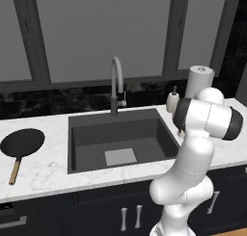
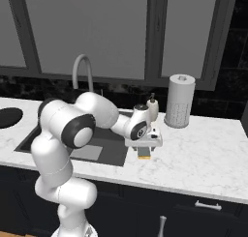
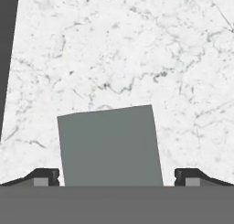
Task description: Pick the pan and sponge and place them into the sink. Then turn on the water.
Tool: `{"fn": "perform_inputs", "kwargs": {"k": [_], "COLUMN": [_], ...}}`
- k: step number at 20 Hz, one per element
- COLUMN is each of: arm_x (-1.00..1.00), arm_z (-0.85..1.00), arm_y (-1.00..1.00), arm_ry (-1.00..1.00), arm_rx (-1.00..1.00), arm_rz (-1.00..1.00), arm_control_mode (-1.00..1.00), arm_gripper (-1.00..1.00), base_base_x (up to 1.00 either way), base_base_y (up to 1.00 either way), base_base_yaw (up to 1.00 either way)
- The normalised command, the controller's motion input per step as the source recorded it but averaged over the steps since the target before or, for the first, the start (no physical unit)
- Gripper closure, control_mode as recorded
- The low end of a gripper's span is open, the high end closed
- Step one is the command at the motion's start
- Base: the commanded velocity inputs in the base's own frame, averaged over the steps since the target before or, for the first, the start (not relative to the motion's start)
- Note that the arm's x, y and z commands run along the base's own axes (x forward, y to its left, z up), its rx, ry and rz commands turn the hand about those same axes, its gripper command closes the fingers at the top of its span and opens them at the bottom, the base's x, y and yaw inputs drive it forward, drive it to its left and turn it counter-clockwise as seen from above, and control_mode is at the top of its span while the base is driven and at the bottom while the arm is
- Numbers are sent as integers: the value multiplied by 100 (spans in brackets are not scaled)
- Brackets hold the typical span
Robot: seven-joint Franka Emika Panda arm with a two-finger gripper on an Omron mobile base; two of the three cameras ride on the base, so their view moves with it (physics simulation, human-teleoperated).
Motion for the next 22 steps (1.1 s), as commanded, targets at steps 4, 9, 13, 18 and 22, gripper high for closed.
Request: {"fn": "perform_inputs", "kwargs": {"k": [4,9,13,18,22], "arm_x": [0,0,0,0,0], "arm_z": [-29,-16,-1,0,0], "arm_y": [0,0,0,0,0], "arm_ry": [0,0,2,1,0], "arm_rx": [0,0,0,0,0], "arm_rz": [2,2,0,0,0], "arm_control_mode": [-100,-100,-100,-100,-100], "arm_gripper": [-100,-100,-100,100,100], "base_base_x": [0,0,0,0,0], "base_base_y": [0,0,0,0,0], "base_base_yaw": [0,0,0,0,0]}}
